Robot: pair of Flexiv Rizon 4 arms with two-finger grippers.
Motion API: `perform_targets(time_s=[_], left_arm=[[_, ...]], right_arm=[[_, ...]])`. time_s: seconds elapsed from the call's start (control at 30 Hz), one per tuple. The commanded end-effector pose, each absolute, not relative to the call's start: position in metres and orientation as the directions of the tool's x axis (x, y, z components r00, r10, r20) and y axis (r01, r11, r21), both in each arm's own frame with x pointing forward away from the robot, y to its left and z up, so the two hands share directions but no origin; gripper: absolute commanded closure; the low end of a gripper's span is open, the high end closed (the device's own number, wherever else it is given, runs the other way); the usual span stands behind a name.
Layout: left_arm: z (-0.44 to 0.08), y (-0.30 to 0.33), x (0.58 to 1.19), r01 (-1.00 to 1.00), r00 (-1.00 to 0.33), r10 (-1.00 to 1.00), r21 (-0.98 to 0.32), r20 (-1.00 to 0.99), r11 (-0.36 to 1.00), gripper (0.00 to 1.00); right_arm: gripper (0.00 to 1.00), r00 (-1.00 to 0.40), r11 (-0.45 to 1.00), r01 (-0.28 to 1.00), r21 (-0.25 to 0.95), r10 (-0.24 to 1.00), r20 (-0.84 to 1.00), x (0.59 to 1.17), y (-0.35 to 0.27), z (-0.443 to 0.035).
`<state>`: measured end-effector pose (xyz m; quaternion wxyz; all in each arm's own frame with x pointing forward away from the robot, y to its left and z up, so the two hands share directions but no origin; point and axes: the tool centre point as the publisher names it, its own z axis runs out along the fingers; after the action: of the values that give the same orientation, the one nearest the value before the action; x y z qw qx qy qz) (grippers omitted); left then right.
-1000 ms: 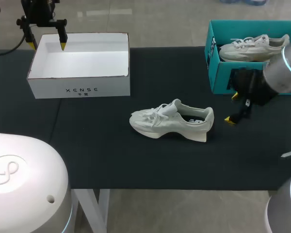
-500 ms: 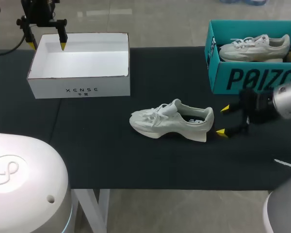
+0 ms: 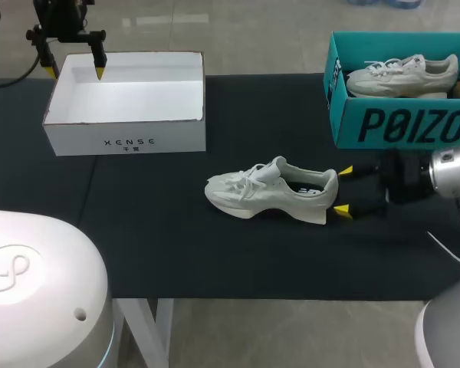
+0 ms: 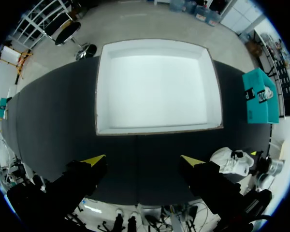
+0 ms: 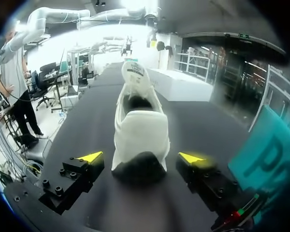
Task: Take the shoe out of the shoebox, open the shoe tongue, remove and reinsert the insole, then place the shoe into the shoebox
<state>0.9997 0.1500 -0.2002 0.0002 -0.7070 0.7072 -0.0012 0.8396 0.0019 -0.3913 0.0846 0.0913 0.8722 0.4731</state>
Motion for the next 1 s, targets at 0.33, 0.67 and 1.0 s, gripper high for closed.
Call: perform_targets(time_s=[0.33,0.67,1.0], left_arm=[[-0.200,0.150,1.000,-1.000,0.000,-1.000,-0.001,0.001,0.000,0.00],[-0.200,0.150,1.000,-1.000,0.000,-1.000,-0.001,0.001,0.000,0.00],[-0.200,0.150,1.000,-1.000,0.000,-1.000,-0.001,0.001,0.000,0.00]], right_arm=[[0.00,-0.983,0.573,0.066,0.817,0.176,-0.044,0.854,0.021,-0.406],[0.00,-0.987,0.581,0.057,0.812,0.154,-0.041,0.857,0.035,-0.419],[0.38,-0.989,0.591,0.053,0.805,0.145,-0.041,0.851,0.047,-0.425]])
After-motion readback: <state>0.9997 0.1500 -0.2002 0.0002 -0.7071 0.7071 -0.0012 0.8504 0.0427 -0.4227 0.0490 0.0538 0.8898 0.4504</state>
